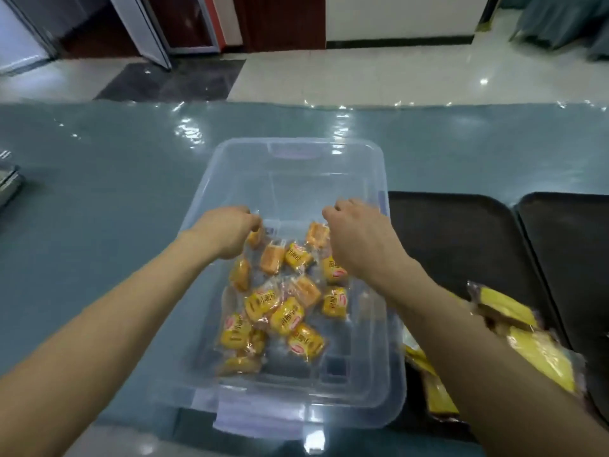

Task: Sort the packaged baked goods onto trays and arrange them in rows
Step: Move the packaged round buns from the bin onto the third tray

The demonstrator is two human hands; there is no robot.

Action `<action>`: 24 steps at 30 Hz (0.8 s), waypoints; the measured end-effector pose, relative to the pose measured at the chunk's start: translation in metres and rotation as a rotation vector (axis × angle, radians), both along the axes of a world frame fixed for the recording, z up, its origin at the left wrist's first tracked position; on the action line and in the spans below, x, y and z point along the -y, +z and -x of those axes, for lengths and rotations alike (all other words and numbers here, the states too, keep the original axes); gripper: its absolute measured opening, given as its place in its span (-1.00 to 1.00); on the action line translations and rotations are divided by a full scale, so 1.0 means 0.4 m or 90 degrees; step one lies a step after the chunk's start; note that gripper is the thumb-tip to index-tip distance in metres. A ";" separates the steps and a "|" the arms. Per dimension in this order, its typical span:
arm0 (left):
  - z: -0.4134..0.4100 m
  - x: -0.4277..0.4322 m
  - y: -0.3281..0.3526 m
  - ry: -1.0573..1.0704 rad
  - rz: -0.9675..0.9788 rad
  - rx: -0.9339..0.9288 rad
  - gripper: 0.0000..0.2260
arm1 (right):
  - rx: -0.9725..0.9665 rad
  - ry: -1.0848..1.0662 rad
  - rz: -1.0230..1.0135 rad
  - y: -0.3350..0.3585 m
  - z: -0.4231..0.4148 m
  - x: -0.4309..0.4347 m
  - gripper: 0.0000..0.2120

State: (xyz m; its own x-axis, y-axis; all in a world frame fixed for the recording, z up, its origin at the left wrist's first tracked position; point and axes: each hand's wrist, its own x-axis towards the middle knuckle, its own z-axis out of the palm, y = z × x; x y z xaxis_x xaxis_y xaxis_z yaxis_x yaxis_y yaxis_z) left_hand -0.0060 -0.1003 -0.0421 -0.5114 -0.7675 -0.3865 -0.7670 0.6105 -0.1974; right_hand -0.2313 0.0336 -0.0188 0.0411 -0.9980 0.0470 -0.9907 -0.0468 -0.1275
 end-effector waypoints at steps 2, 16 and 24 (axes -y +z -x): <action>0.017 0.069 -0.036 -0.052 -0.007 0.034 -0.62 | -0.015 -0.028 -0.094 -0.013 -0.020 0.050 -0.75; 0.135 0.272 -0.247 -0.208 -0.051 0.220 -0.71 | -0.162 -0.010 -0.480 -0.307 -0.006 0.264 0.39; 0.147 0.306 -0.235 -0.018 -0.288 0.093 -0.54 | -0.181 0.047 -0.453 -0.400 0.021 0.359 0.68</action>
